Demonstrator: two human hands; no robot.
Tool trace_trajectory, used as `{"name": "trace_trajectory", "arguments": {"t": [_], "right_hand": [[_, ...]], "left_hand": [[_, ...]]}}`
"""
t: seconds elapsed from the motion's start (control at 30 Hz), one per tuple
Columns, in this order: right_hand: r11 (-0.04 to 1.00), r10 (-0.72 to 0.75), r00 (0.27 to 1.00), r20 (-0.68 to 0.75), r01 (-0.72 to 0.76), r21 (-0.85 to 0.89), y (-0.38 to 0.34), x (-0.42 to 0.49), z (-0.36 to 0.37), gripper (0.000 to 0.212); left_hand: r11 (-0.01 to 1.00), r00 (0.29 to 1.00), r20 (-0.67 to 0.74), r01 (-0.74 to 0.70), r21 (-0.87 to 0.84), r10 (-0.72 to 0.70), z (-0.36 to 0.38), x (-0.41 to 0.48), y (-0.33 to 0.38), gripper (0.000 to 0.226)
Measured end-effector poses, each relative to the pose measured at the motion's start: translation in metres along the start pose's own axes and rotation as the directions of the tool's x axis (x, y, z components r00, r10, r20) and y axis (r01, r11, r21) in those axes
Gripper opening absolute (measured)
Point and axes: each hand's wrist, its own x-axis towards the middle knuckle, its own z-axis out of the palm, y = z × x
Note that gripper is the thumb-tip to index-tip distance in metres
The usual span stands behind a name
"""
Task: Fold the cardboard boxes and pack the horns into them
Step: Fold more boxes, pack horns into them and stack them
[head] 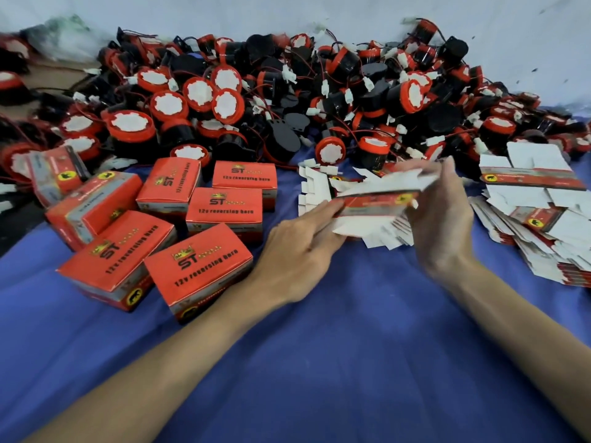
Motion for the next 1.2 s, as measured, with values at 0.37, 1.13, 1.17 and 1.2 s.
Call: {"name": "trace_trajectory", "arguments": {"t": [0.37, 1.13, 1.17, 1.2], "right_hand": [[0.882, -0.213, 0.969, 0.128, 0.247, -0.401, 0.018, -0.019, 0.004, 0.033], [0.918, -0.039, 0.998, -0.043, 0.019, -0.396, 0.026, -0.012, 0.000, 0.020], [0.920, -0.037, 0.998, -0.052, 0.014, -0.391, 0.026, -0.012, -0.001, 0.019], [0.923, -0.038, 0.998, -0.059, 0.012, -0.385, 0.026, -0.011, -0.002, 0.018]], "left_hand": [[0.973, 0.846, -0.483, -0.217, 0.073, 0.225, -0.001, 0.001, -0.002, 0.018], [0.978, 0.972, -0.231, -0.085, -0.192, 0.039, -0.003, 0.000, 0.002, 0.031], [0.979, 0.972, -0.226, -0.102, -0.178, 0.060, -0.003, 0.000, 0.002, 0.034], [0.982, 0.967, -0.236, -0.131, -0.139, 0.095, -0.003, -0.001, 0.001, 0.036]]}}
